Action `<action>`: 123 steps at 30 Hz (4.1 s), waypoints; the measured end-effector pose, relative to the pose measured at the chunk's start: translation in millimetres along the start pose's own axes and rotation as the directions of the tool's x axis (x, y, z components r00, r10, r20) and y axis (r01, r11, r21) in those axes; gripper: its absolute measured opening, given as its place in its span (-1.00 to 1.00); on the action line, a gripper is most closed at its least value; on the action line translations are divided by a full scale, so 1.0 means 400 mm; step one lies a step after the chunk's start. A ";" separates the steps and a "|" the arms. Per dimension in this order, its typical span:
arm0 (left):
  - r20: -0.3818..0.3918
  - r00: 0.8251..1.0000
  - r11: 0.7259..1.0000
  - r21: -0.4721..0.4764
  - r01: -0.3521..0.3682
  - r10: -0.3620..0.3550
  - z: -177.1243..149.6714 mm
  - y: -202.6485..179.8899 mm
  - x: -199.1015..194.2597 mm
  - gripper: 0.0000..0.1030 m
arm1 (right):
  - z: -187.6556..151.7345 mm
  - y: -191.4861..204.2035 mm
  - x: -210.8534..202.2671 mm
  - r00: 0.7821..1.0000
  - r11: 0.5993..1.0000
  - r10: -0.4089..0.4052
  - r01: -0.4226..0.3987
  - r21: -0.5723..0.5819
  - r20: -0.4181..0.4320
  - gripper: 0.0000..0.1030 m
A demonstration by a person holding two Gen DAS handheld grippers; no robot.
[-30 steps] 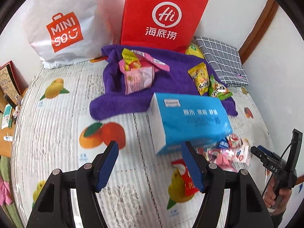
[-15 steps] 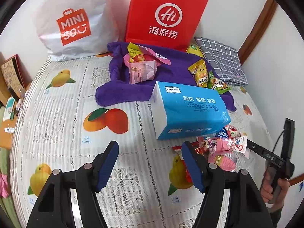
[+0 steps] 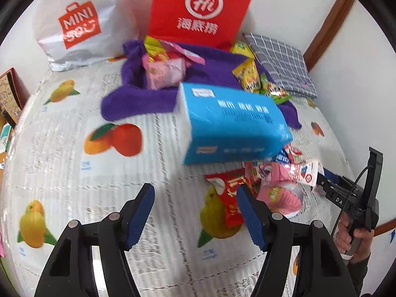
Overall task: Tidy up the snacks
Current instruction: 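Grasp the red snack bag with left tool while right tool holds the pink packet, then lift and carry the red bag with left tool while right tool carries pink packet toward towel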
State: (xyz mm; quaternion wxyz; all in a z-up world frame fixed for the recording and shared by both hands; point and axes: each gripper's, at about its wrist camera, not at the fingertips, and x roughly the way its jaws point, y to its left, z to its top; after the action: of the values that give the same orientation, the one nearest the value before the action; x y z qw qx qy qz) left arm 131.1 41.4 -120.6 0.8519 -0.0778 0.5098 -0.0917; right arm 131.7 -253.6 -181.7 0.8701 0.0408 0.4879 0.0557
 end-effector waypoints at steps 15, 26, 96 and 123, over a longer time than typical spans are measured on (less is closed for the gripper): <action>-0.063 0.998 1.000 -0.017 0.023 -0.024 -0.012 -0.068 0.118 0.30 | -0.010 0.019 0.011 0.998 0.998 -0.035 0.038 -0.056 0.042 -0.06; -0.021 0.999 0.997 0.067 -0.038 0.040 -0.028 -0.119 0.125 0.02 | -0.011 0.012 0.012 0.999 0.999 -0.015 0.017 -0.040 0.046 -0.06; 0.296 0.950 0.994 0.016 -0.108 0.098 0.058 -0.141 -0.245 -0.21 | 0.141 0.072 -0.328 0.971 1.000 0.026 -0.024 -0.012 0.237 -0.26; 0.284 0.952 0.992 0.028 -0.125 0.112 0.208 -0.092 -0.183 -0.21 | 0.317 0.176 -0.271 0.964 0.997 0.071 -0.061 -0.045 0.256 -0.26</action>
State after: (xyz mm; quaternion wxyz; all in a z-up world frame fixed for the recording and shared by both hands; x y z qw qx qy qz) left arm 167.8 26.0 -10.5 0.9212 -0.0396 0.3850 -0.0400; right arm 180.0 -200.6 -15.4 0.9243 0.0480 0.3683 0.0877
